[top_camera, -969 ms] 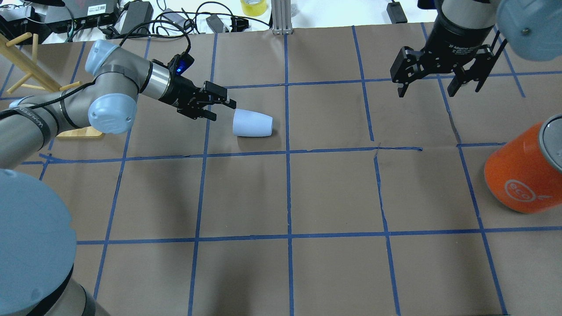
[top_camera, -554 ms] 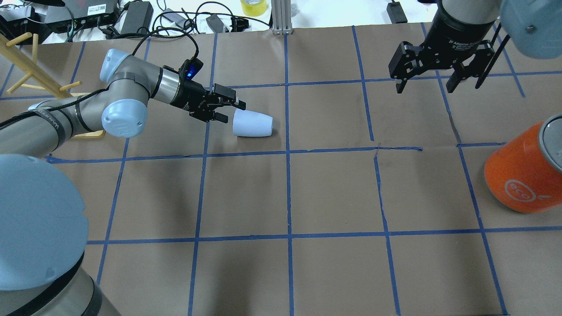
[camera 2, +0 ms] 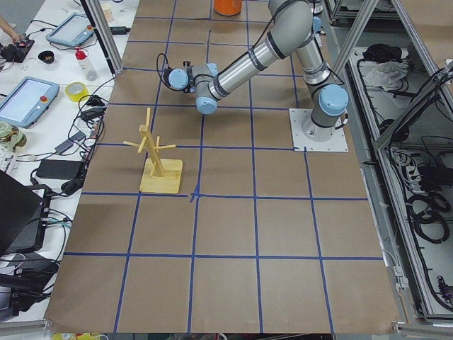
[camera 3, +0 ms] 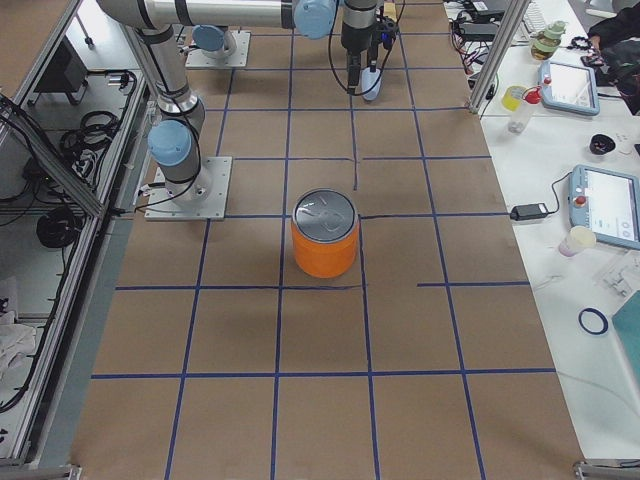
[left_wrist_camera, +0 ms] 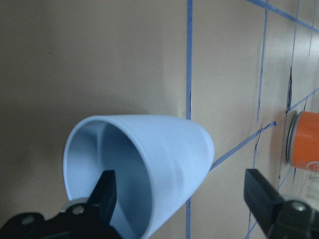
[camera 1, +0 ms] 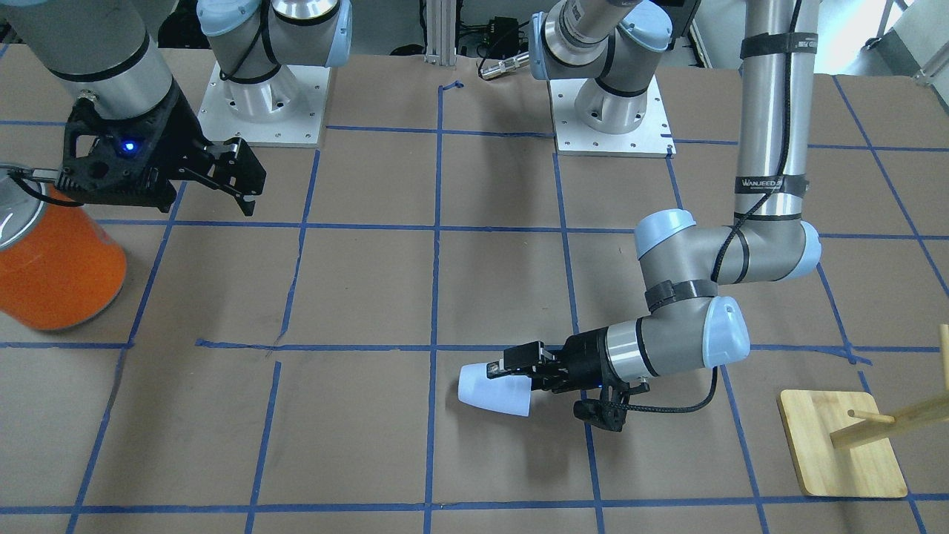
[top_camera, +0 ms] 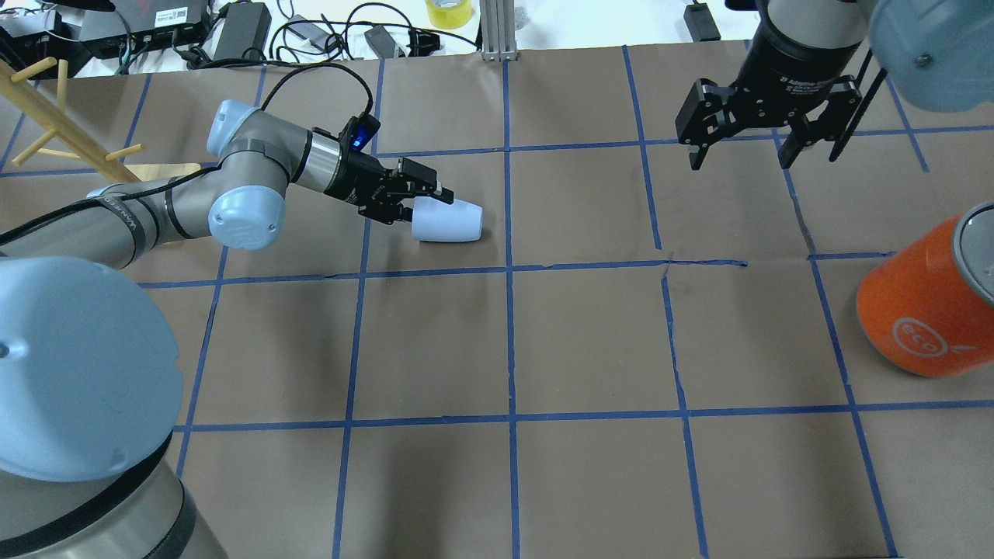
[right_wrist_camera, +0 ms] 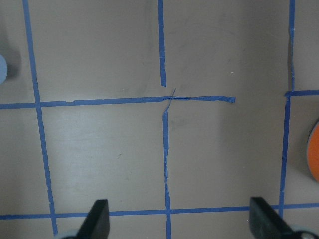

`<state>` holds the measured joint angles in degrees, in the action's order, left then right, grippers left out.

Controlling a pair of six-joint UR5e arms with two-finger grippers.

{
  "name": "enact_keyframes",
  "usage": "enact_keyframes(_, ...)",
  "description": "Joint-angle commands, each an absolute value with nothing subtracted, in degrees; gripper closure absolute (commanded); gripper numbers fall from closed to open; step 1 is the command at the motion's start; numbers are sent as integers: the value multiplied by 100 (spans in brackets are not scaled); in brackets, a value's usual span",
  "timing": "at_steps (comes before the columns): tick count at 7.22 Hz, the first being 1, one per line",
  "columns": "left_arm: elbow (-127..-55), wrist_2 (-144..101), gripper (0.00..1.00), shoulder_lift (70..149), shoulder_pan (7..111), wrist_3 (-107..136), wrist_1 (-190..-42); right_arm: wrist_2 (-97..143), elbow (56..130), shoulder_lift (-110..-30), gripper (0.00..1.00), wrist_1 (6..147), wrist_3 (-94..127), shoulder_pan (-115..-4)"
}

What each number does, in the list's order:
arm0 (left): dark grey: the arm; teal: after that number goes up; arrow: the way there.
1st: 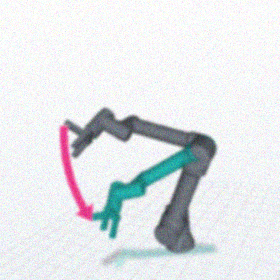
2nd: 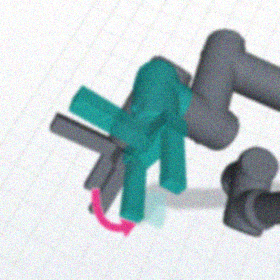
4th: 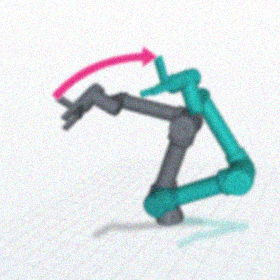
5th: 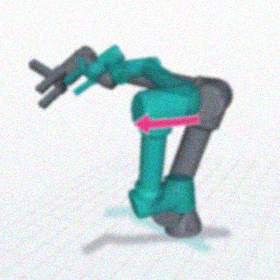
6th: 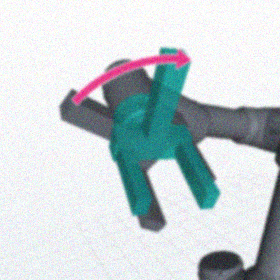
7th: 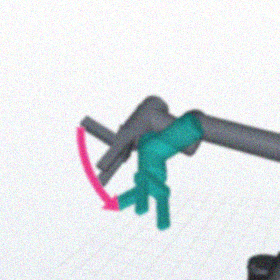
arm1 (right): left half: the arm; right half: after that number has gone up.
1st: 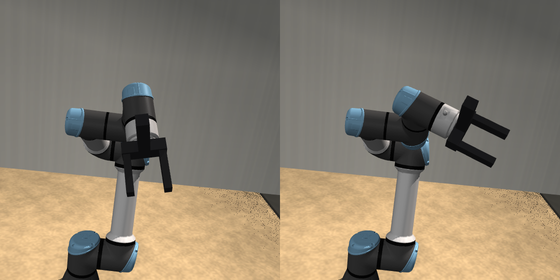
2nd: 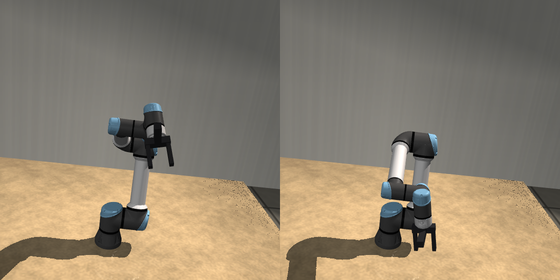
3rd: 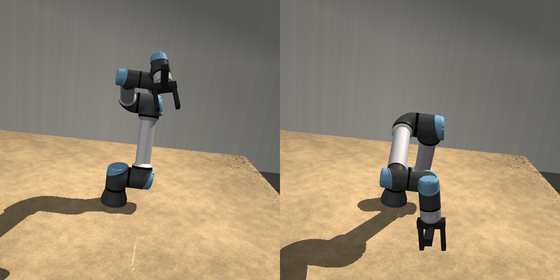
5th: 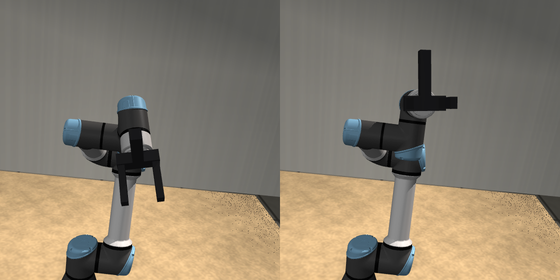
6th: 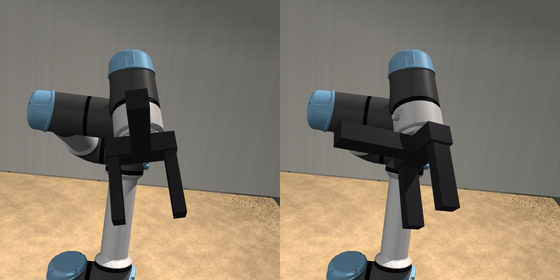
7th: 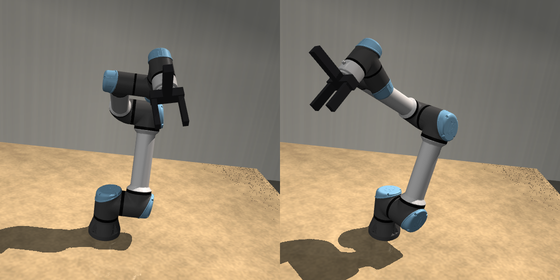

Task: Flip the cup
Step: 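Close the left gripper on the cup's bottom end, then lift and rotate the cup upright with the left gripper, setting it down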

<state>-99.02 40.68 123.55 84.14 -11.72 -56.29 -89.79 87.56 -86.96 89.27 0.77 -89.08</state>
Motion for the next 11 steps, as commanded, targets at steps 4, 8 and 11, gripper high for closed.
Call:
enact_keyframes(4,-9844,3999,100,12208,8481,-932,-5625,-9035,8798,-8692,0,8938,9,-8956)
enact_keyframes(8,-9520,4495,100,11674,8473,366,-5555,-9035,8807,-8692,0,8938,0,-8956)
enact_keyframes(11,-9221,7103,100,11312,8499,273,-5913,-9035,8807,-8684,0,8938,0,-8956)
